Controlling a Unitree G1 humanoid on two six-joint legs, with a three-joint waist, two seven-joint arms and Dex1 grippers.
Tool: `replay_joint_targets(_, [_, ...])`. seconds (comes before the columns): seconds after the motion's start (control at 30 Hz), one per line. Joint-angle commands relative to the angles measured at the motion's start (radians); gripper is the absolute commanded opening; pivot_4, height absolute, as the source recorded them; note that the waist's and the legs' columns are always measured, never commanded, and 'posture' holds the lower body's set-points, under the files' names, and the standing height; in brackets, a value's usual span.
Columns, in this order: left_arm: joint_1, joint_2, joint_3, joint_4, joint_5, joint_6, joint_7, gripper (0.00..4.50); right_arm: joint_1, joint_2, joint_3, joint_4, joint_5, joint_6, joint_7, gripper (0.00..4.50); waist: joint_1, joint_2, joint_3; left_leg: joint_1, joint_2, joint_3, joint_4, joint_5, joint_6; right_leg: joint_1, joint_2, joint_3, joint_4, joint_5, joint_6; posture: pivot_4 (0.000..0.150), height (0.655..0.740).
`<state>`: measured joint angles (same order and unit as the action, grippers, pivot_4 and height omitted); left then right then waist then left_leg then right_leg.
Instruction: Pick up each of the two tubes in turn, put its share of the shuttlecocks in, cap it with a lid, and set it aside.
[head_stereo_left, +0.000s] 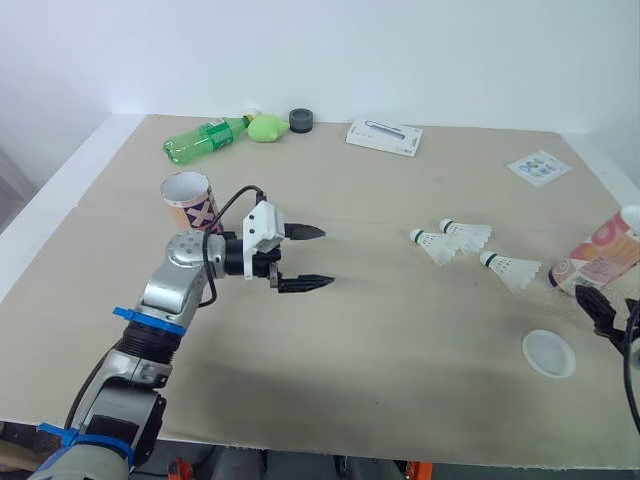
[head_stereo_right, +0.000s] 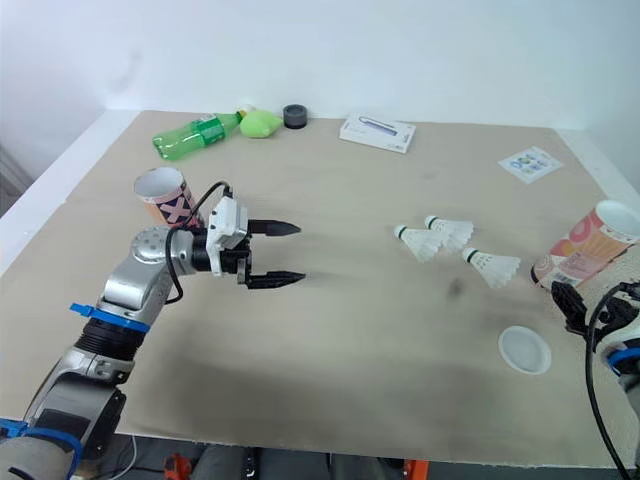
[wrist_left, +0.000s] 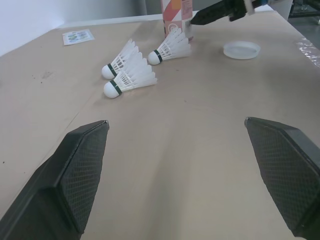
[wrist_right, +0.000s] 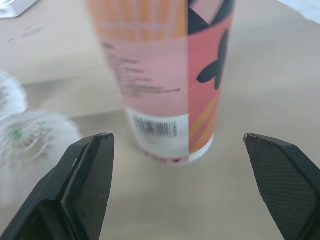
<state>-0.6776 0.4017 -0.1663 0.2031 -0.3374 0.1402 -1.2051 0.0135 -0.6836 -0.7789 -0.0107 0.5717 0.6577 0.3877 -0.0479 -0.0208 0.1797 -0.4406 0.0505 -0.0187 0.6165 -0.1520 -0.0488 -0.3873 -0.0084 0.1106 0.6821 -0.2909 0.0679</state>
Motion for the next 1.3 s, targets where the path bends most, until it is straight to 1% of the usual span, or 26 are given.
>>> replay_joint_targets(0.03, [-0.003, 0.022, 0.044, -0.054, -0.048, 0.024, -0.016, 4.50, 0.107, -0.027, -0.090, -0.203, 0.096, 0.035, 0.099, 4.44, -0.002, 0.000, 0.000, 0.001, 0.000, 0.000, 0.000, 0.000, 0.000, 0.000, 0.000, 0.000, 0.000, 0.000, 0.000, 0.150, 0.7294])
replay_joint_targets(0.1, [0.047, 0.041, 0.061, -0.115, -0.086, 0.041, -0.034, 4.50, 0.200, -0.013, -0.141, -0.383, 0.217, 0.043, 0.204, 4.44, -0.002, 0.002, 0.000, 0.000, 0.000, 0.000, 0.000, 0.000, 0.000, 0.000, 0.000, 0.000, 0.000, 0.000, 0.000, 0.150, 0.7294])
replay_joint_targets(0.13, [0.093, 0.057, 0.072, -0.166, -0.116, 0.069, -0.037, 4.50, 0.229, -0.018, -0.131, -0.500, 0.288, 0.046, 0.251, 4.44, -0.002, 0.002, 0.000, 0.001, 0.001, 0.000, 0.000, 0.000, 0.000, 0.000, 0.000, 0.000, 0.000, 0.000, 0.000, 0.150, 0.7294])
replay_joint_targets(0.2, [0.193, 0.094, 0.089, -0.247, -0.149, 0.106, -0.043, 4.50, 0.235, -0.048, -0.051, -0.645, 0.348, 0.040, 0.307, 4.44, -0.007, 0.003, -0.001, 0.001, 0.001, 0.000, 0.000, 0.000, 0.000, 0.000, 0.000, 0.000, 0.000, 0.000, 0.000, 0.150, 0.7294])
replay_joint_targets(0.27, [0.308, 0.129, 0.100, -0.321, -0.142, 0.102, -0.030, 4.50, 0.196, -0.078, 0.070, -0.714, 0.366, 0.046, 0.332, 4.44, -0.016, 0.004, -0.001, 0.001, 0.002, 0.000, -0.001, 0.000, 0.000, 0.000, 0.001, 0.000, 0.000, 0.000, -0.001, 0.150, 0.7294])
replay_joint_targets(0.3, [0.350, 0.142, 0.105, -0.350, -0.137, 0.100, -0.017, 4.50, 0.181, -0.088, 0.115, -0.733, 0.370, 0.050, 0.336, 4.44, -0.018, 0.002, -0.001, 0.003, 0.004, 0.000, -0.001, 0.000, 0.000, 0.001, 0.002, 0.000, 0.000, 0.000, -0.002, 0.150, 0.7294])
replay_joint_targets(0.4, [0.445, 0.152, 0.152, -0.424, -0.148, 0.120, 0.065, 4.50, 0.134, -0.111, 0.263, -0.759, 0.313, 0.033, 0.331, 4.44, -0.005, -0.003, 0.001, 0.002, 0.004, 0.000, 0.001, 0.000, 0.000, 0.001, 0.002, -0.001, 0.000, -0.001, -0.007, 0.150, 0.7294])
replay_joint_targets(0.47, [0.534, 0.143, 0.217, -0.485, -0.158, 0.138, 0.159, 4.50, 0.075, -0.104, 0.392, -0.731, 0.229, 0.004, 0.310, 4.44, 0.000, -0.004, 0.000, 0.001, 0.004, 0.000, 0.002, 0.001, 0.000, 0.000, 0.001, -0.001, 0.000, -0.001, -0.007, 0.150, 0.7294])
replay_joint_targets(0.57, [0.661, 0.096, 0.318, -0.573, -0.158, 0.136, 0.316, 4.50, 0.001, -0.048, 0.550, -0.660, 0.127, -0.057, 0.301, 4.44, 0.000, -0.007, 0.000, 0.001, 0.004, 0.003, 0.002, 0.001, -0.001, 0.000, -0.001, 0.000, -0.001, 0.000, -0.007, 0.150, 0.7294])
replay_joint_targets(0.7, [0.773, 0.037, 0.414, -0.626, -0.128, 0.126, 0.491, 4.50, -0.060, 0.002, 0.670, -0.598, 0.071, -0.098, 0.330, 4.44, 0.003, -0.007, 0.000, 0.000, 0.004, 0.003, 0.001, 0.001, -0.001, -0.001, -0.001, 0.000, -0.002, -0.001, -0.007, 0.150, 0.7294])
replay_joint_targets(0.83, [0.880, 0.018, 0.456, -0.640, -0.092, 0.075, 0.546, 4.50, -0.108, 0.024, 0.723, -0.536, 0.031, -0.133, 0.357, 4.44, 0.003, -0.008, 0.000, 0.000, 0.004, 0.003, 0.001, 0.000, -0.001, -0.002, -0.001, 0.000, -0.002, -0.001, -0.007, 0.150, 0.7294])
replay_joint_targets(0.93, [0.897, -0.005, 0.484, -0.602, -0.059, 0.066, 0.630, 4.50, -0.147, 0.042, 0.746, -0.497, 0.023, -0.144, 0.371, 4.44, 0.004, -0.008, 0.001, 0.001, 0.004, 0.003, 0.001, 0.000, -0.001, -0.002, -0.001, 0.000, -0.002, -0.001, -0.008, 0.150, 0.7294])
replay_joint_targets(1.07, [0.746, -0.010, 0.505, -0.479, -0.064, 0.115, 0.729, 4.50, -0.173, 0.060, 0.782, -0.468, -0.013, -0.159, 0.370, 4.44, 0.006, -0.009, 0.001, 0.001, 0.005, 0.003, 0.001, 0.001, -0.001, -0.003, 0.000, -0.001, -0.002, 0.000, -0.008, 0.150, 0.7294])
replay_joint_targets(1.2, [0.638, 0.004, 0.496, -0.384, -0.058, 0.133, 0.749, 4.50, -0.172, 0.073, 0.777, -0.466, -0.022, -0.169, 0.369, 4.44, 0.006, -0.010, 0.000, 0.000, 0.005, 0.004, 0.001, 0.001, -0.002, -0.002, 0.000, -0.001, -0.002, 0.001, -0.008, 0.150, 0.7294])
replay_joint_targets(1.3, [0.567, 0.018, 0.478, -0.314, -0.065, 0.161, 0.739, 4.50, -0.160, 0.077, 0.765, -0.479, -0.023, -0.171, 0.361, 4.44, 0.003, -0.010, 0.000, 0.000, 0.005, 0.005, 0.001, 0.000, -0.003, -0.003, 0.000, 0.001, -0.002, 0.002, -0.004, 0.150, 0.7294])
